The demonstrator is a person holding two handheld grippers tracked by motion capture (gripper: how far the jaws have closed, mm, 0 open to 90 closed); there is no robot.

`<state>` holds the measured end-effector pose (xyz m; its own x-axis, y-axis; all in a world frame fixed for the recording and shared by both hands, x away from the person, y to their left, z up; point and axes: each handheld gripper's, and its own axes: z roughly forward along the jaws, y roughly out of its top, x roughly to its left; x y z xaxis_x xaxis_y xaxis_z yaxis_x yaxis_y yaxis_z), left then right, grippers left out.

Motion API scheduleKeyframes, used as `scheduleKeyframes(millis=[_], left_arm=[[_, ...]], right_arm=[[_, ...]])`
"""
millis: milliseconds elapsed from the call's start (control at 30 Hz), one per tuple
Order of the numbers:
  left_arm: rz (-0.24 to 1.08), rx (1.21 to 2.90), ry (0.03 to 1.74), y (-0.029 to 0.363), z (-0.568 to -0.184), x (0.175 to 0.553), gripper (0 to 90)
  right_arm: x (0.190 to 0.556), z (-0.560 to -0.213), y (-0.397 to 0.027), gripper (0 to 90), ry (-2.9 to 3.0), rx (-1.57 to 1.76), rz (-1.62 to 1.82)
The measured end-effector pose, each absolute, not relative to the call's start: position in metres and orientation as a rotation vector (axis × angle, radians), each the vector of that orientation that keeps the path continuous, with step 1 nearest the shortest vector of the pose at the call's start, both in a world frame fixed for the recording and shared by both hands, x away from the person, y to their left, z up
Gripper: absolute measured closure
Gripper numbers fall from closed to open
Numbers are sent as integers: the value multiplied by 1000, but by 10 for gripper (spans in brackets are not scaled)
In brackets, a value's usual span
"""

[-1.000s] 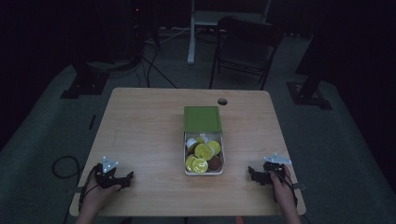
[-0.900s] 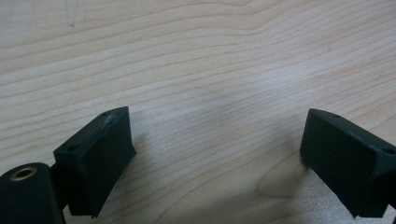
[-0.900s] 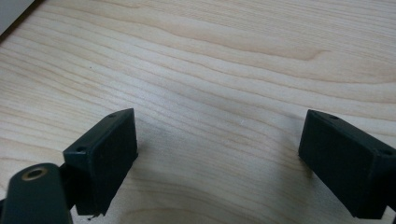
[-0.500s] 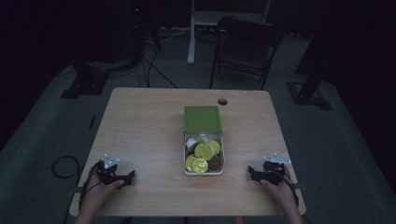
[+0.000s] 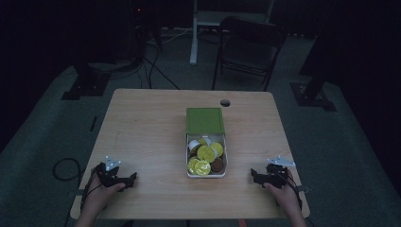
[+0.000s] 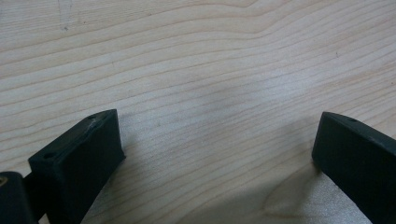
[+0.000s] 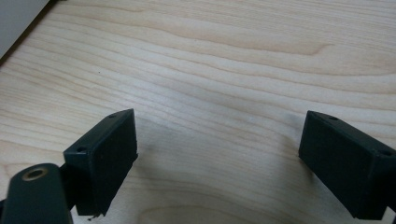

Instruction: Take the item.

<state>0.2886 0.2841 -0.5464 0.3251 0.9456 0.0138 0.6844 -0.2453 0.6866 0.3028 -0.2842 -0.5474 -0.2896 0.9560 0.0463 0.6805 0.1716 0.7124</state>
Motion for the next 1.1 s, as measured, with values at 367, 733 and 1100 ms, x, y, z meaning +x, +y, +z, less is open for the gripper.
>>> scheduleKeyframes(millis=[367, 733, 1100], left_arm=[[585, 2014, 1429, 284, -546, 289, 18], [585, 2015, 1430, 284, -546, 289, 18], [585, 2014, 1430, 284, -546, 289, 17]], right_arm=[[301, -533, -279, 112, 2043, 1581, 903], [301, -517, -271, 115, 2038, 1563, 921], [303, -499, -258, 136, 2030, 1521, 945]])
